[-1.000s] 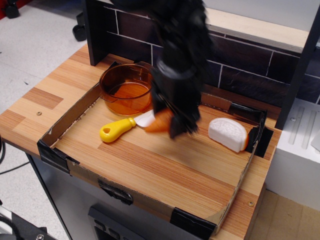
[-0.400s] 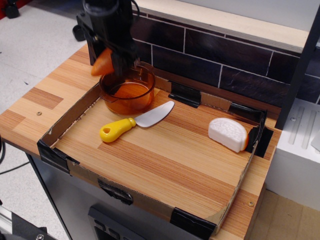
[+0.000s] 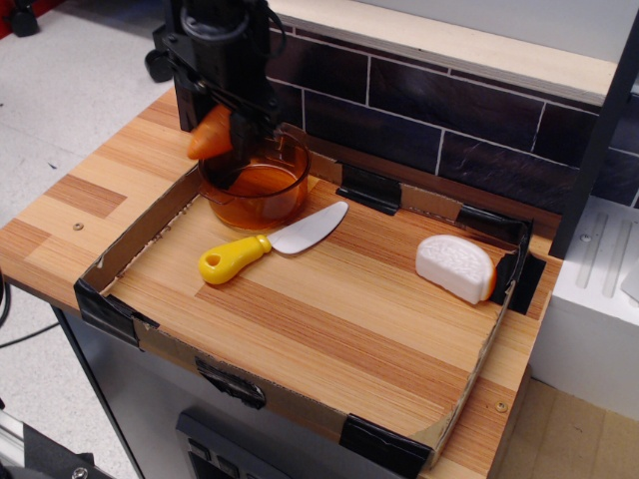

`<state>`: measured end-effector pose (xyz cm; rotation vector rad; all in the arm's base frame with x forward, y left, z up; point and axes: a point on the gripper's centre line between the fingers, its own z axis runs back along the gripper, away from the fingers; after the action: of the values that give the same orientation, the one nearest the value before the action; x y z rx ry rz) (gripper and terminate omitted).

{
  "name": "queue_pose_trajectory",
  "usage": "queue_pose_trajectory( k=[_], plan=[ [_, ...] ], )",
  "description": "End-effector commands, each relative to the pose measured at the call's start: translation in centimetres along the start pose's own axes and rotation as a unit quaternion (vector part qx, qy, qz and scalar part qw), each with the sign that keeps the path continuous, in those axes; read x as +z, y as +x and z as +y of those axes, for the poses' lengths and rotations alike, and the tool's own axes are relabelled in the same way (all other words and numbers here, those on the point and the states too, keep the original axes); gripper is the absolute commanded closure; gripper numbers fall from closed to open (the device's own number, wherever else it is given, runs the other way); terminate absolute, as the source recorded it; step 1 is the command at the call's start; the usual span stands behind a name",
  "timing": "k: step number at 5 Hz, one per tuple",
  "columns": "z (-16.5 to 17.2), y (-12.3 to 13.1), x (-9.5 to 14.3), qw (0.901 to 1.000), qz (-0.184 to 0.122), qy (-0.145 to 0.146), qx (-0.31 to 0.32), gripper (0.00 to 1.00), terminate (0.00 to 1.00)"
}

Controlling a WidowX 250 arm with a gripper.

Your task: Put carrot in pot

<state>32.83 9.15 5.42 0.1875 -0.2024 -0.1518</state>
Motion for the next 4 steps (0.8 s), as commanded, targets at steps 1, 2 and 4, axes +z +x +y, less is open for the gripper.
queue_pose_trajectory(
  k=[1,2,4],
  plan=[
    [0.7,0.8,1.9,0.9993,-0.034,0.0,0.017,0.0,0.0],
    [0.9,0.8,2.7,0.999,-0.04,-0.002,0.022,0.0,0.0],
    [0.1,1.4,7.6,0.9958,-0.087,-0.005,0.026,0.0,0.0]
  ],
)
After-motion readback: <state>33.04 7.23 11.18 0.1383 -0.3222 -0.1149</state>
